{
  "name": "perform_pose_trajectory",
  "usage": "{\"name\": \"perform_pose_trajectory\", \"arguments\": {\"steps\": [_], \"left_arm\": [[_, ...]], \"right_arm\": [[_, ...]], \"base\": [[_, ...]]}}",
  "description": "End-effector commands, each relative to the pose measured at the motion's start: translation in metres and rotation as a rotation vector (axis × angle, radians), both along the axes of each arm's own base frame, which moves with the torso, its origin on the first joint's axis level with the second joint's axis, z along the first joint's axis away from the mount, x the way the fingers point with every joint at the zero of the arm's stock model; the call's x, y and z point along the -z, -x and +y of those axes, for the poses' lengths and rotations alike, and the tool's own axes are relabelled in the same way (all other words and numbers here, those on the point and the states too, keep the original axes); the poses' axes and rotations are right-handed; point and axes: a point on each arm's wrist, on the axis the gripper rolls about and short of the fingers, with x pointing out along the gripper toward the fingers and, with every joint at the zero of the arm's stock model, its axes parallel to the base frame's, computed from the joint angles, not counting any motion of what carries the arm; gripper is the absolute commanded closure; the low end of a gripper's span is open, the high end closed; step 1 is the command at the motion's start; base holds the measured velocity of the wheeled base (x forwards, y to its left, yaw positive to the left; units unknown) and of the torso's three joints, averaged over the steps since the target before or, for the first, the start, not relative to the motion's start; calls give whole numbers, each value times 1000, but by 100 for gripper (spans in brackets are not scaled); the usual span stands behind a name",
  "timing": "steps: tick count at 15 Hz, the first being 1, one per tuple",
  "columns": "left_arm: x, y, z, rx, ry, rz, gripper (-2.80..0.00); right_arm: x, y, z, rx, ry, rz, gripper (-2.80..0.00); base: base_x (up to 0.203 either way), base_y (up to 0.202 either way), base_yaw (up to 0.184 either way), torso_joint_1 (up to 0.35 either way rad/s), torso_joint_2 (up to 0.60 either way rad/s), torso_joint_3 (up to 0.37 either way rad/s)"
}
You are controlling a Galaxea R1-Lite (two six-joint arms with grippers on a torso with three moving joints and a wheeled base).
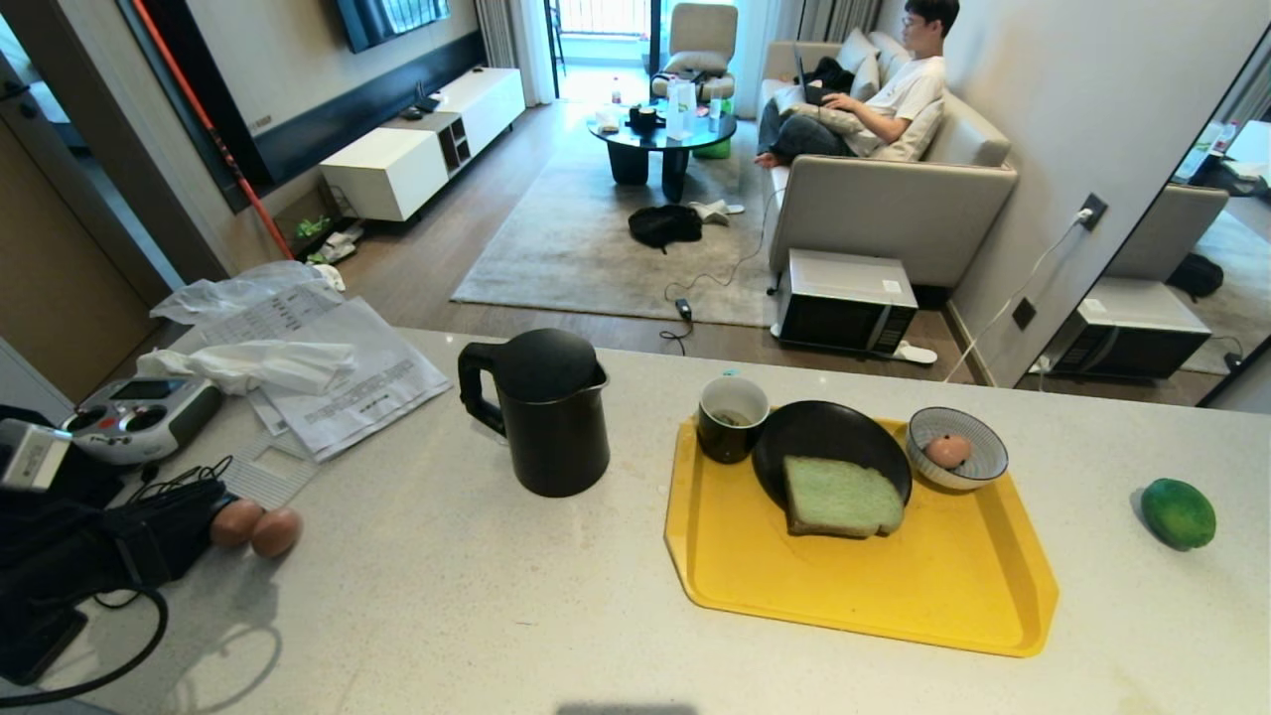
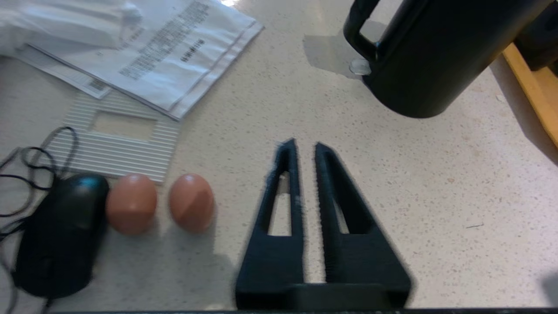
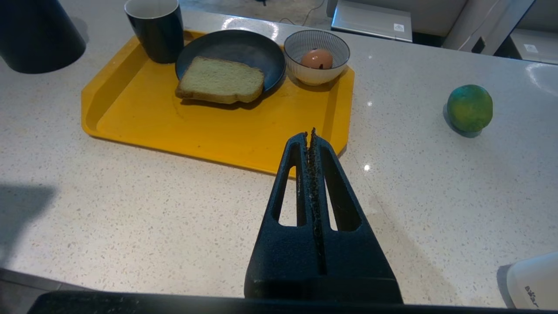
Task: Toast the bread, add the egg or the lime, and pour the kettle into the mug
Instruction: Pick up the kettle
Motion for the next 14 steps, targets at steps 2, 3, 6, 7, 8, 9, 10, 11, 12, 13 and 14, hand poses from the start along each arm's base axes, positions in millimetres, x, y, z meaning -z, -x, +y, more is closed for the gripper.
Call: {"name": "perform_pose_trajectory", "arguments": {"steps": [2,3,6,7,8,9,10,11,12,13,14], "left_arm": [[19,-23,-1,47,23,45,-280],[19,-34,2,55,11,28,-280],[24,-68,11,79,-37,-33,-280],[25,-81,13,92,-54,-60,-280],[25,-93,12,110,-67,-84,-280],[26,-106,8,136,-77,-103,-280],[28,-119,-1,172,-84,-118,-280],[28,-130,-7,198,-91,-135,-280],[28,-141,-13,222,-95,-153,-280],[29,-153,-18,239,-99,-167,-280],[32,-163,-24,251,-100,-174,-280]], "right_arm": [[0,0,0,-1,0,2,0],[0,0,0,-1,0,2,0],[0,0,0,-1,0,1,0],[0,0,0,-1,0,0,0],[0,0,0,-1,0,0,0],[0,0,0,-1,0,1,0],[0,0,0,-1,0,1,0],[0,0,0,-1,0,1,0],[0,0,0,-1,0,1,0],[0,0,0,-1,0,3,0],[0,0,0,-1,0,3,0]], "base": [[0,0,0,0,0,0],[0,0,0,0,0,0],[0,0,0,0,0,0],[0,0,0,0,0,0],[0,0,0,0,0,0],[0,0,0,0,0,0],[0,0,0,0,0,0],[0,0,0,0,0,0],[0,0,0,0,0,0],[0,0,0,0,0,0],[0,0,0,0,0,0]]}}
